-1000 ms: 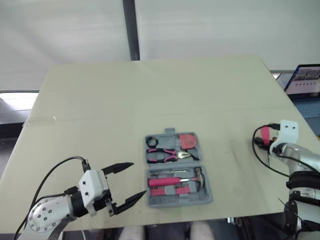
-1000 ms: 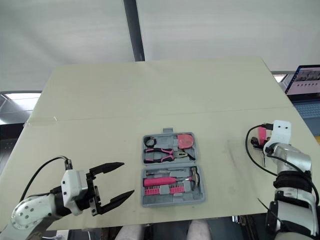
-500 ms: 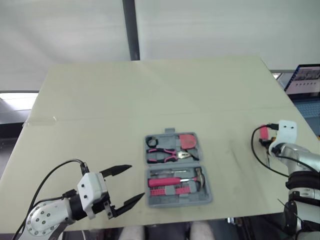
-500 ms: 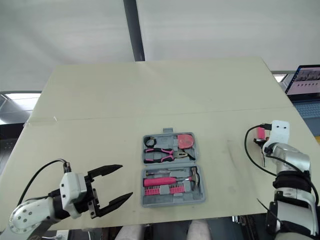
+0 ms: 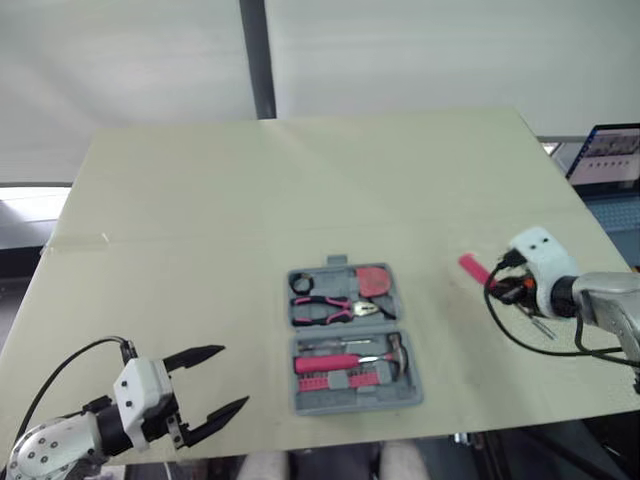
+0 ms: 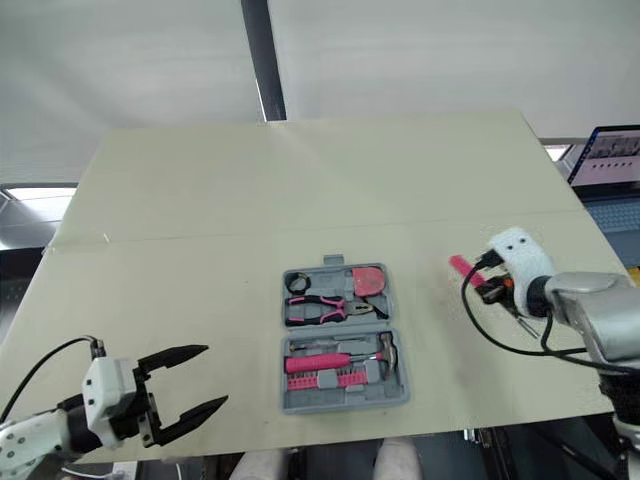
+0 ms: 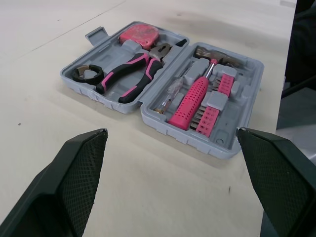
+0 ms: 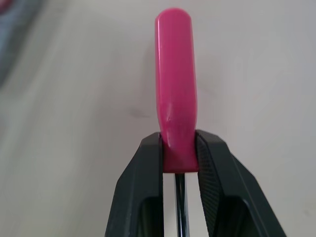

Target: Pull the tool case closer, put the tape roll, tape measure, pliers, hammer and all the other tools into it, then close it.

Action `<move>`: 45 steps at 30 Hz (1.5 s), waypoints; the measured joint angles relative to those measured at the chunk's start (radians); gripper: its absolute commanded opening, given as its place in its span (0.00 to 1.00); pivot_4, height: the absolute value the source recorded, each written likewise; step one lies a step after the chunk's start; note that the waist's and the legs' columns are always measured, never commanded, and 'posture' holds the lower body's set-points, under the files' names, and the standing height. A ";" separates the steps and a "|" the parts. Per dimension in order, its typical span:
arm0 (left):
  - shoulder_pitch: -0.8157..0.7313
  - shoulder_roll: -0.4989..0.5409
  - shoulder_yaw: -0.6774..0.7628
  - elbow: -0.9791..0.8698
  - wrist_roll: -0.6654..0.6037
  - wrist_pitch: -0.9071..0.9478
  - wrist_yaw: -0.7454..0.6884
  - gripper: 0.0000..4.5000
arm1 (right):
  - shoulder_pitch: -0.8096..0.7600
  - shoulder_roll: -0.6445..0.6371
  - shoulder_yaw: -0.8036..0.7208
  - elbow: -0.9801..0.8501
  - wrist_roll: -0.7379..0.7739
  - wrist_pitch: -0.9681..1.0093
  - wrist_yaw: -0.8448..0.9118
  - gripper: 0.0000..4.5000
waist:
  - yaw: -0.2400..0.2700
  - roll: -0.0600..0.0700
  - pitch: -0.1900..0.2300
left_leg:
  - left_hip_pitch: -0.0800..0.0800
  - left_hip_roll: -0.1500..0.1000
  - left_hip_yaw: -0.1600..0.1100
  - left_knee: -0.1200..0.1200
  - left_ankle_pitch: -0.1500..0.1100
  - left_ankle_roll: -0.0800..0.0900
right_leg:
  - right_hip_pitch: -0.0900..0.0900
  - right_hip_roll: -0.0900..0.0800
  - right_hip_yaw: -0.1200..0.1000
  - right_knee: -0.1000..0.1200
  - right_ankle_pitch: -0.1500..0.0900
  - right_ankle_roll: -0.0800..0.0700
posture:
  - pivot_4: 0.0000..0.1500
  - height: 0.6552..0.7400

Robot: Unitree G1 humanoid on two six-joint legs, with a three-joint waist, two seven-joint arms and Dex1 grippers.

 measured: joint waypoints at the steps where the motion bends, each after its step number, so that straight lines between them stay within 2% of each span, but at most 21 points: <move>1: 0.000 0.000 0.000 0.004 0.000 -0.004 -0.005 1.00 | -0.020 -0.018 0.021 -0.042 0.021 0.006 0.034 0.09 | 0.000 -0.001 0.000 | 0.000 0.000 0.000 0.000 0.000 0.000 | 0.000 0.000 0.000 0.000 0.000 0.000 | 1.00 1.00; 6: -0.002 0.000 -0.014 0.004 0.000 -0.024 -0.032 1.00 | -0.175 -0.059 0.154 -0.186 0.093 0.049 0.151 0.09 | 0.005 -0.003 0.002 | 0.000 0.000 0.000 0.001 0.000 0.000 | 0.000 0.000 0.000 0.000 0.000 0.000 | 1.00 1.00; 14: 0.042 0.006 -0.018 0.005 0.003 -0.069 -0.082 1.00 | -0.345 0.063 0.380 -0.321 0.164 0.170 0.174 0.09 | 0.006 -0.004 0.003 | -0.001 0.000 0.000 0.001 0.000 0.000 | -0.001 0.000 0.000 0.001 0.000 0.000 | 1.00 1.00; 19: 0.084 0.011 -0.007 0.005 0.000 -0.075 -0.098 1.00 | -0.391 0.133 0.476 -0.329 0.161 0.205 0.150 0.09 | 0.005 -0.005 0.003 | -0.001 0.000 0.000 0.001 0.000 0.000 | -0.002 0.000 0.000 0.002 0.000 0.000 | 1.00 1.00; 30: 0.188 0.065 0.080 0.005 -0.012 -0.108 -0.232 1.00 | -0.451 0.320 0.623 -0.301 0.154 0.295 0.052 0.09 | 0.003 -0.006 0.002 | -0.001 0.000 -0.001 0.001 0.000 0.000 | -0.002 0.000 0.000 0.002 0.000 0.000 | 1.00 1.00; 38: 0.173 0.105 0.084 0.034 -0.011 -0.141 -0.302 1.00 | -0.452 0.363 0.709 -0.260 0.130 0.299 0.008 0.09 | -0.005 -0.006 0.002 | -0.002 0.000 0.000 0.001 0.000 0.000 | -0.003 0.000 -0.001 0.003 0.000 -0.001 | 1.00 1.00; 45: 0.138 0.117 0.089 0.043 -0.011 -0.133 -0.300 1.00 | -0.462 0.378 0.780 -0.224 0.101 0.275 -0.004 0.09 | -0.019 -0.006 0.002 | -0.002 0.000 -0.001 0.000 0.000 0.000 | -0.004 0.000 -0.001 0.003 0.000 -0.001 | 1.00 1.00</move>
